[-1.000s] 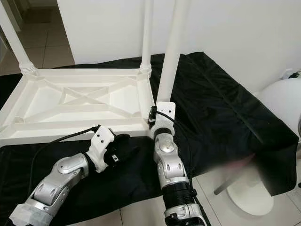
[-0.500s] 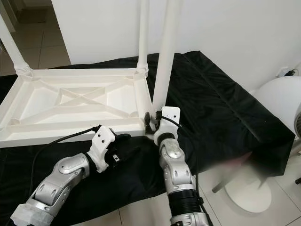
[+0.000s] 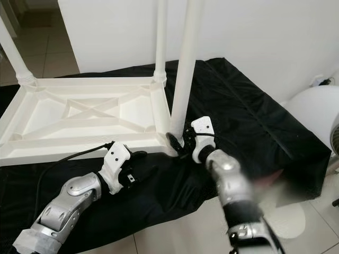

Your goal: Building children table

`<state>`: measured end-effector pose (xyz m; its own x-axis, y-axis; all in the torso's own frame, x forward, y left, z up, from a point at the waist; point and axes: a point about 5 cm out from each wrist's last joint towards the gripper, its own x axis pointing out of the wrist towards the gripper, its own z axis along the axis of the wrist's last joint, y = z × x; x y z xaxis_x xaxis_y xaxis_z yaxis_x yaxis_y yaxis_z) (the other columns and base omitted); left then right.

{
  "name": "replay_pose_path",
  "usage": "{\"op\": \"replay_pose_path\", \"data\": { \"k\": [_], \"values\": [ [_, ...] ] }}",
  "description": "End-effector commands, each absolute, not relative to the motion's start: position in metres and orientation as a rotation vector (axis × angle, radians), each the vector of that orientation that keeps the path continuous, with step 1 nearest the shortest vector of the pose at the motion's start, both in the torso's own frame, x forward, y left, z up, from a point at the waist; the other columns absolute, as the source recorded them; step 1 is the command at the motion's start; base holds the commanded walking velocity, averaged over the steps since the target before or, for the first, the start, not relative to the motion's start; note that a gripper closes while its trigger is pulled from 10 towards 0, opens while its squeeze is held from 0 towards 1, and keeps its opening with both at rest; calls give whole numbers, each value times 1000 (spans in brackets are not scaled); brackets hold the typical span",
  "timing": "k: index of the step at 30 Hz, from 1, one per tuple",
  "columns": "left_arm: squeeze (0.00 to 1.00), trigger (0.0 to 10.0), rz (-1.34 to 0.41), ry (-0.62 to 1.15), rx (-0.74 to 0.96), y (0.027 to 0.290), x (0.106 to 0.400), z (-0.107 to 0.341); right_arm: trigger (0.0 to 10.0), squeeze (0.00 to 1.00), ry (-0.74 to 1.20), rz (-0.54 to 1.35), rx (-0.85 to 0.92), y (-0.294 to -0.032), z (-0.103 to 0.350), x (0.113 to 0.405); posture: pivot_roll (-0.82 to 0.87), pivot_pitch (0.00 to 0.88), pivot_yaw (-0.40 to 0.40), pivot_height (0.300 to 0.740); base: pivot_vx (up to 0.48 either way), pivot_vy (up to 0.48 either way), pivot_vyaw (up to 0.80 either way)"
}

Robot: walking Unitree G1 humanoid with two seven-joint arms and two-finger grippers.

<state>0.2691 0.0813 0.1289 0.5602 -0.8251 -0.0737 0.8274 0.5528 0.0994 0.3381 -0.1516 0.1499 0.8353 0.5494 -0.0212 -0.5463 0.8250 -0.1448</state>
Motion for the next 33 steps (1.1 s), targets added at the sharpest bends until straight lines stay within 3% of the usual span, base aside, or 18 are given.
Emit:
{"op": "replay_pose_path", "data": {
  "k": [1, 14, 15, 16, 17, 18, 30, 31, 32, 33],
  "values": [
    [0, 10000, -1003, 29, 155, 81, 270, 127, 10000, 0, 0, 627, -161, -154, 152, 347, -68, 15, -29, 740, 0, 0, 0],
    [0, 10000, -989, 23, 169, 83, 271, 128, 10000, 0, 3, 793, -226, -132, 160, 368, -39, 12, -33, 740, 0, 0, 0],
    [0, 10000, -986, 21, 169, 84, 271, 129, 4902, 0, 16, 808, -224, -129, 157, 368, -39, 12, -33, 740, 0, 0, 0],
    [0, 10000, -984, 21, 170, 85, 271, 129, 4902, 0, 25, 819, -222, -127, 155, 369, -39, 12, -33, 740, 0, 0, 0],
    [0, 10000, -981, 21, 171, 85, 271, 129, 3255, 0, 31, 826, -224, -126, 154, 369, -31, 15, -38, 740, 0, 0, 0],
    [0, 10000, -979, 21, 172, 85, 270, 129, 0, 0, 36, 829, -224, -127, 152, 369, -31, 15, -38, 740, 0, 0, 0],
    [0, 10000, -980, 27, 170, 86, 268, 127, 0, 0, 59, 781, -177, -141, 146, 371, -30, 21, -36, 740, 0, 0, 0],
    [0, 10000, -982, 28, 170, 86, 268, 127, 1686, 0, 56, 771, -163, -142, 146, 372, -34, 22, -34, 740, 0, 0, 0],
    [0, 10000, -982, 28, 170, 86, 268, 128, 1686, 0, 55, 772, -161, -142, 146, 372, -34, 22, -34, 740, 0, 0, 0],
    [0, 10000, -982, 28, 170, 86, 268, 127, 10000, 0, 58, 759, -158, -142, 146, 372, -37, 23, -33, 740, 0, 0, 0]
  ]
}}
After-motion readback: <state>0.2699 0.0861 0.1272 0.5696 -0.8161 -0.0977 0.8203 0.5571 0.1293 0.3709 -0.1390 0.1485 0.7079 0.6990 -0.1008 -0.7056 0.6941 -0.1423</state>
